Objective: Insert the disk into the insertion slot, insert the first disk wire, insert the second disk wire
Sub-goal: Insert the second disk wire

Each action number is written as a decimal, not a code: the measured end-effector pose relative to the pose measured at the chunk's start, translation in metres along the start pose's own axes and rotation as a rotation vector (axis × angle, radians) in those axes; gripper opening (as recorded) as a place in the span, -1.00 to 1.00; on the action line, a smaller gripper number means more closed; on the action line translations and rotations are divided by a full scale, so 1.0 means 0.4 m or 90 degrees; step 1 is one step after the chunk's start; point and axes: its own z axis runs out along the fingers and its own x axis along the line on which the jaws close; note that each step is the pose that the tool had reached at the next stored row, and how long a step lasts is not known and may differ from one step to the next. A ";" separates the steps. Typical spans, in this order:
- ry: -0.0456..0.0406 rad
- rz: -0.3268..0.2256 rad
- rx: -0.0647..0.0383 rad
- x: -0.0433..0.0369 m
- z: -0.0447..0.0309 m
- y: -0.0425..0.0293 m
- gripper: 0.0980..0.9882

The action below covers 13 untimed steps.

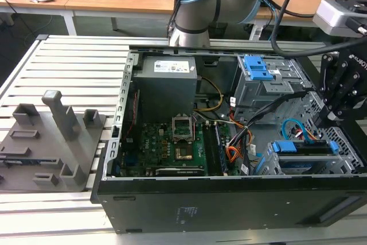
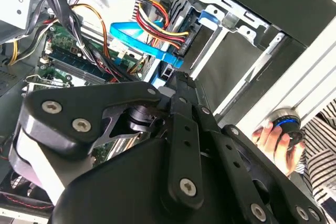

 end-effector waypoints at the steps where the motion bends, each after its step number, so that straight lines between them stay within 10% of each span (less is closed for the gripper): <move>1: 0.0002 0.000 0.000 0.000 0.000 0.005 -0.98; 6: 0.0000 0.000 0.000 0.002 0.004 0.054 -0.98; 13: 0.0000 0.000 0.000 0.002 0.005 0.057 -0.98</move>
